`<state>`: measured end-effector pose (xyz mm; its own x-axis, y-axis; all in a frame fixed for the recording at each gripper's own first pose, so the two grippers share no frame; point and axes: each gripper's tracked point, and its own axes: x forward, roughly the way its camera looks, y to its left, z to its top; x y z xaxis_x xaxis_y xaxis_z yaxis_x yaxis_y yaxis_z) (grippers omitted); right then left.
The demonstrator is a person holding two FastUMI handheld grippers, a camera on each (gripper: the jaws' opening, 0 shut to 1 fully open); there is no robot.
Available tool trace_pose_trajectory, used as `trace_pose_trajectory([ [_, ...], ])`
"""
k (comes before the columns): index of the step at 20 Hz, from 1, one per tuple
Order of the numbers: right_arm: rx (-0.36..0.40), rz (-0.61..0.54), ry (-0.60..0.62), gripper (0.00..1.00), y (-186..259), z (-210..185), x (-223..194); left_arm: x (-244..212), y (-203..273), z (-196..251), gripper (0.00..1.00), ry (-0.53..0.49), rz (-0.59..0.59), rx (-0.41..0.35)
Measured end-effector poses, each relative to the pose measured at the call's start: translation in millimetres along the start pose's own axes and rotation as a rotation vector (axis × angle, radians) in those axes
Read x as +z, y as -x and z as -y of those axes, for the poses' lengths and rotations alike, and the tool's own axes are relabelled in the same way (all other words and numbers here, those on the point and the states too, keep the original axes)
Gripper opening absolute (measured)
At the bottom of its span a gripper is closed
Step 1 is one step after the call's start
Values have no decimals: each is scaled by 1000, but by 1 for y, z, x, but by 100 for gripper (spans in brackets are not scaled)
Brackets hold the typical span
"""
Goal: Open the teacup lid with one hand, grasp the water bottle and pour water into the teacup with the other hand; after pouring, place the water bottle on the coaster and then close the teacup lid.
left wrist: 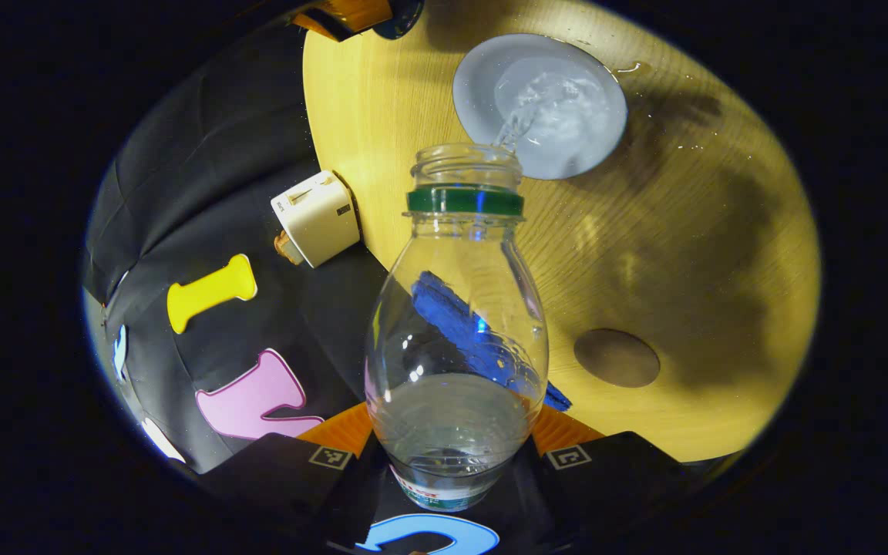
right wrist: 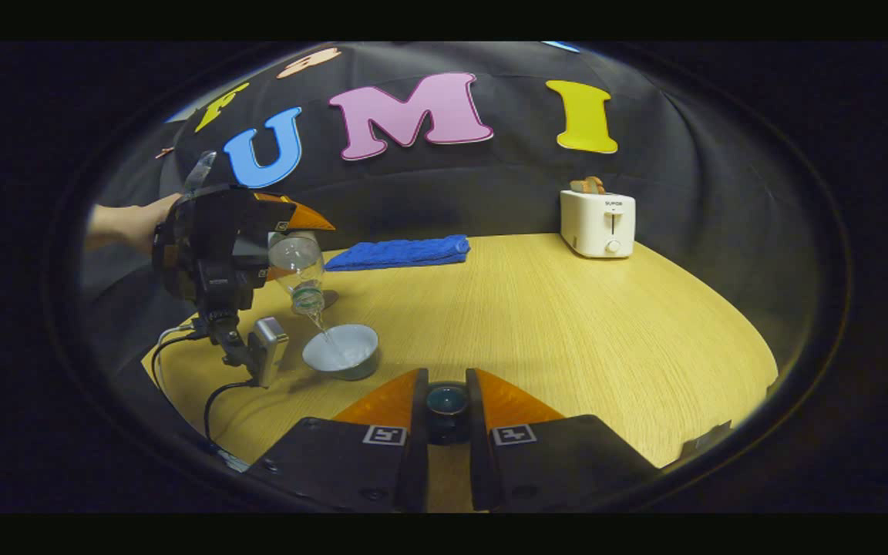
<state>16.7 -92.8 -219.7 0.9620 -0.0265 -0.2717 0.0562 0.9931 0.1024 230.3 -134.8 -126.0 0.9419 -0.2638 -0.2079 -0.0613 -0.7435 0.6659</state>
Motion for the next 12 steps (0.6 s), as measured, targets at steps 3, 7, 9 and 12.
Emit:
trace_pose_trajectory([
  [3, -14, 8, -6, 25, 2, 5, 3, 3, 1, -6, 76, -55, 14, 17],
  [7, -16, 12, -36, 25, 2, 5, 6, 1, -2, -13, 76, -97, 23, 34],
  [9, -13, 9, -24, 25, 1, 2, 6, 2, -4, -17, 76, -110, 28, 45],
  [12, -4, 13, -18, 26, 0, -4, 9, 1, -4, -16, 76, -115, 24, 49],
])
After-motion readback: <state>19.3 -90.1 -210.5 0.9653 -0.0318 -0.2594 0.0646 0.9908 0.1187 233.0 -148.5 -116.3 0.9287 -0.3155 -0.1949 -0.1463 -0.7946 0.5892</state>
